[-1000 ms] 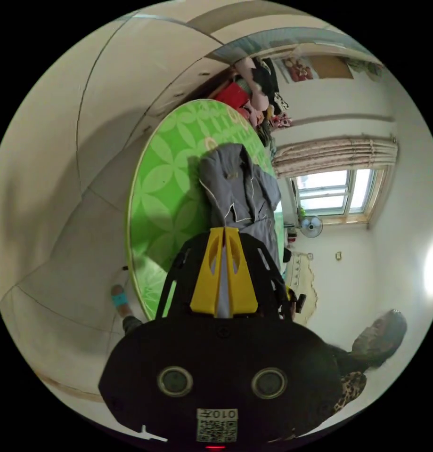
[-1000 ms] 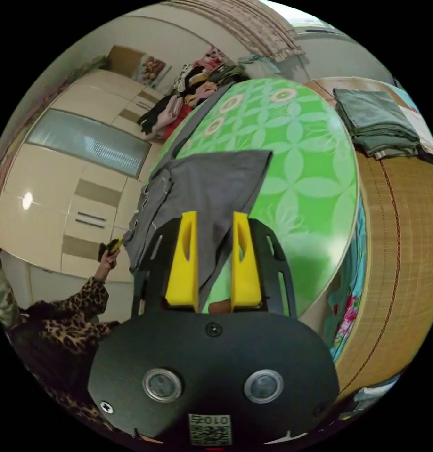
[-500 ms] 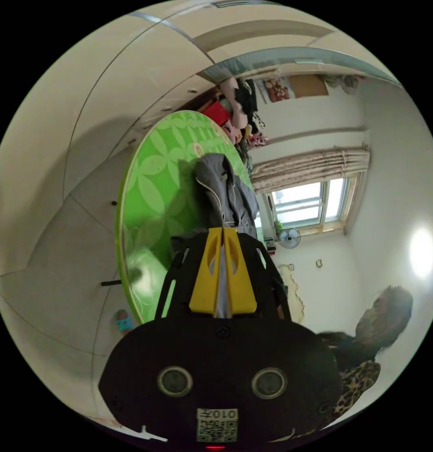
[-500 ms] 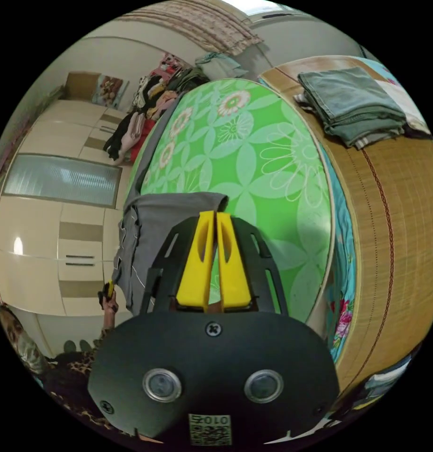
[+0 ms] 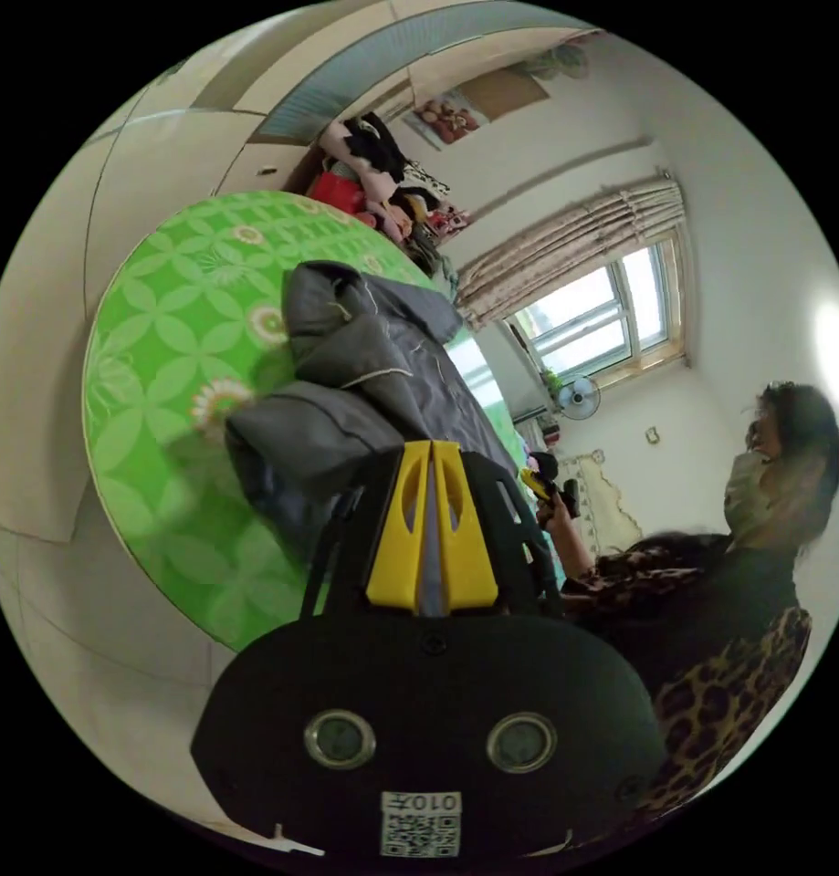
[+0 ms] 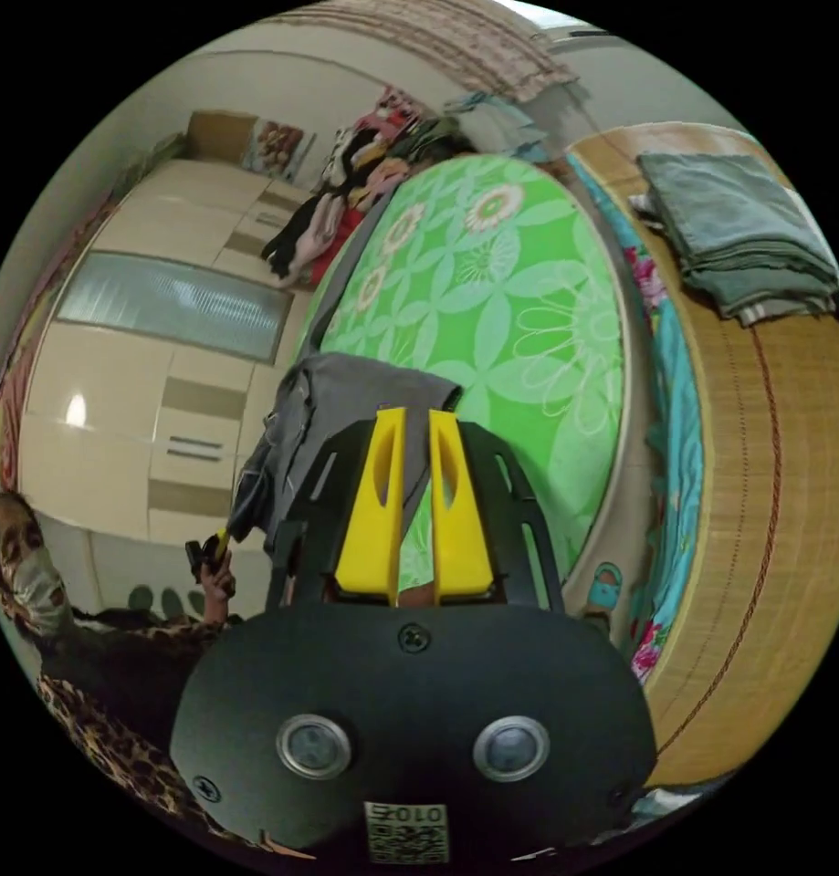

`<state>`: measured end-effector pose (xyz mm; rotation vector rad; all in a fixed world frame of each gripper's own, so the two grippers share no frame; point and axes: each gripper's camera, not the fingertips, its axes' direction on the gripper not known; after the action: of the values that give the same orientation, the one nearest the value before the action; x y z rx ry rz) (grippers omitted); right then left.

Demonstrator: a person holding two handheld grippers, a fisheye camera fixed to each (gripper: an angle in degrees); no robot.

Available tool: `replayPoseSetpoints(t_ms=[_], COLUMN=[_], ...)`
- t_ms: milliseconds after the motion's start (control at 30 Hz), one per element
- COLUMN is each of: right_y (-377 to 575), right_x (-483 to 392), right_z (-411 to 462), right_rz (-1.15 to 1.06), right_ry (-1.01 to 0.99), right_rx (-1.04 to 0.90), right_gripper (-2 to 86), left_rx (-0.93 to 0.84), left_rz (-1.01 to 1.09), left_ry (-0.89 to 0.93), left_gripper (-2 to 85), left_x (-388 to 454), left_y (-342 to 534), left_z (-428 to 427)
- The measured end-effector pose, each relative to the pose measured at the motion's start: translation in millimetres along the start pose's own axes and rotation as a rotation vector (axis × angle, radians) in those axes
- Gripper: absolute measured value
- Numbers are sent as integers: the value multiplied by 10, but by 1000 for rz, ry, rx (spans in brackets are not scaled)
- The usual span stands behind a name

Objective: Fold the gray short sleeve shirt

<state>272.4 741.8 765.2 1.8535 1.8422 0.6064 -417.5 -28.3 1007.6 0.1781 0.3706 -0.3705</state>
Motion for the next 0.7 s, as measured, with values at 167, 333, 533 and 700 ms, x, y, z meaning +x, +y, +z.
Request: replayPoseSetpoints(t_ms=[167, 333, 533, 700], right_y=[-238, -419, -373, -431], right_x=[28, 194, 65, -346], right_z=[35, -159, -13, 313], right_rz=[-85, -8, -45, -172], right_ry=[71, 84, -135, -199], right_rx=[-106, -35, -88, -202], right_gripper=[30, 27, 28, 36], left_rx=[226, 482, 344, 202], left_rz=[-155, -375, -205, -163], left_ry=[-340, -382, -233, -335], left_gripper=[-3, -3, -2, -2], left_x=[776, 942, 1488, 1674], left_y=[647, 1116, 1082, 1025], left_z=[-251, -633, -6, 559])
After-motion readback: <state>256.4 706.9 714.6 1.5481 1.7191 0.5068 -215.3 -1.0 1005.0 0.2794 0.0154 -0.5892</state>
